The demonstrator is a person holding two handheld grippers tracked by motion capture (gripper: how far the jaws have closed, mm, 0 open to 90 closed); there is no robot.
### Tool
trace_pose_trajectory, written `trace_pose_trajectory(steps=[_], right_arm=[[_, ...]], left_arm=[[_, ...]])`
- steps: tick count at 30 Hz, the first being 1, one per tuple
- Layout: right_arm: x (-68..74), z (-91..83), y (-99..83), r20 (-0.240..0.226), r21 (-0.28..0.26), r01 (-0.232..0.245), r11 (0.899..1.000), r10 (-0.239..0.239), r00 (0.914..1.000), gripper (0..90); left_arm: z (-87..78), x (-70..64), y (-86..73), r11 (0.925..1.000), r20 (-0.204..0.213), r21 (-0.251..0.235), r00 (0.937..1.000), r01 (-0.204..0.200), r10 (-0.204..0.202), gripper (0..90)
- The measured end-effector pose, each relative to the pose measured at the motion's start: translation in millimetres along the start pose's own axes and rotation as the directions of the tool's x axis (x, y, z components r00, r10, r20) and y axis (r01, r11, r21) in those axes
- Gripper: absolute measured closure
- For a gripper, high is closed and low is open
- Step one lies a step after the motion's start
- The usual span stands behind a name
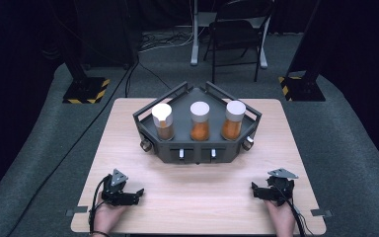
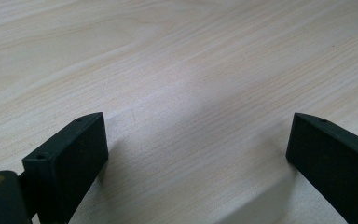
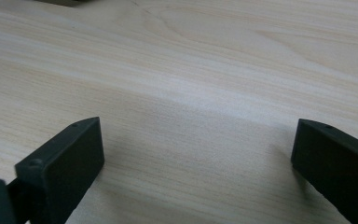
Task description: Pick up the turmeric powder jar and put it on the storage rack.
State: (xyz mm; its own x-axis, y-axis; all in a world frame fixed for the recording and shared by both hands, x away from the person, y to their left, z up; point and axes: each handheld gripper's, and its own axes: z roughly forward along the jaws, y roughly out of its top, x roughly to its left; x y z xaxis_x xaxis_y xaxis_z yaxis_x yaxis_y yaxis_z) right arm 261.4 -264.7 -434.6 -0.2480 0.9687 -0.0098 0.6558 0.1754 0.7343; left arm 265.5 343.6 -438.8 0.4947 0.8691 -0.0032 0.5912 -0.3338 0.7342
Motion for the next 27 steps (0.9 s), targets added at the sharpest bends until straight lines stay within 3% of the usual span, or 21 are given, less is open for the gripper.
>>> trace_pose_trajectory(steps=[8, 27], right_arm=[[1.9, 3.5, 3.8, -0.017, 0.005, 0.010, 1.000, -0.010, 0.9998, 0.0], [2.6, 4.2, 4.4, -0.005, 0.004, -0.001, 1.000, 0.001, 1.0000, 0.0]], left_arm=[[-0.2, -1.0, -0.1, 1.0000, -0.004, 0.000, 1.0000, -0.001, 0.001, 5.6], [0.1, -0.8, 0.1, 1.0000, -0.003, 0.000, 1.0000, -0.001, 0.001, 5.5]])
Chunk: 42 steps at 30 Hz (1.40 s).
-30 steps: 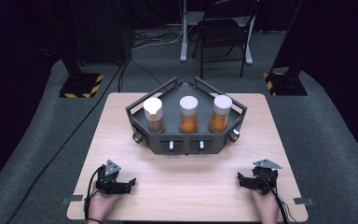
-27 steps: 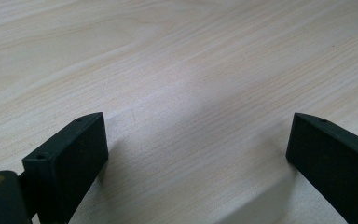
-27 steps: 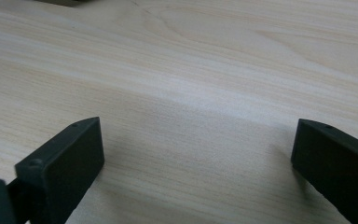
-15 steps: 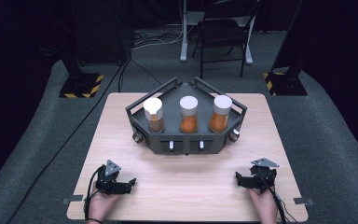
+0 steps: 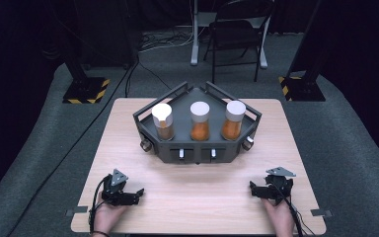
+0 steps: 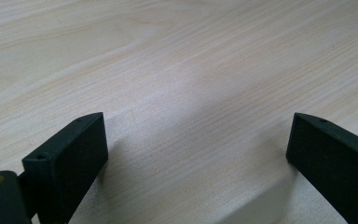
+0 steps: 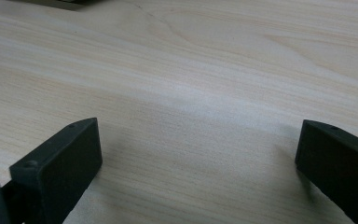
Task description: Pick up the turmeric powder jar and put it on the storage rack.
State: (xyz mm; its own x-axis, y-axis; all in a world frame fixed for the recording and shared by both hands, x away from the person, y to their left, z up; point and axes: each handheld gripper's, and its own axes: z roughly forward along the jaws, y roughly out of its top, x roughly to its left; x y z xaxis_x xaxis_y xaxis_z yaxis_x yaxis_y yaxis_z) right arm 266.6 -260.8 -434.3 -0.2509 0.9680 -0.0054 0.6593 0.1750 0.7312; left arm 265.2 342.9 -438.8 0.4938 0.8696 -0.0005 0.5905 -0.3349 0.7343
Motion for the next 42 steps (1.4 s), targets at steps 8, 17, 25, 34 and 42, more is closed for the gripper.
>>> trace_pose_trajectory(steps=[8, 17, 25, 34, 42], right_arm=[[0.2, 0.1, 0.1, 0.002, 0.000, -0.002, 1.000, 0.002, 1.0000, 0.0], [0.3, 0.3, 0.0, 0.003, -0.001, -0.001, 1.000, 0.001, 1.0000, 0.0], [0.3, 0.3, 0.0, 0.003, -0.001, -0.002, 1.000, 0.002, 1.0000, 0.0], [0.3, 0.3, 0.1, 0.003, -0.001, -0.002, 1.000, 0.002, 1.0000, 0.0], [0.3, 0.3, 0.0, 0.003, -0.001, -0.002, 1.000, 0.002, 1.0000, 0.0]], left_arm=[[0.1, 0.6, 0.2, 1.0000, 0.003, 0.001, 1.0000, 0.001, -0.001, 5.3], [1.2, -0.5, 2.0, 0.9999, -0.007, 0.009, 0.9999, 0.010, -0.010, 2.8], [1.5, 0.0, 2.0, 0.9999, -0.005, 0.008, 0.9999, 0.012, -0.012, 2.1], [2.4, -0.5, 3.5, 0.9998, -0.011, 0.014, 0.9998, 0.014, -0.014, 0.5], [2.4, -0.7, 3.6, 0.9998, -0.012, 0.015, 0.9998, 0.014, -0.014, 0.4]])
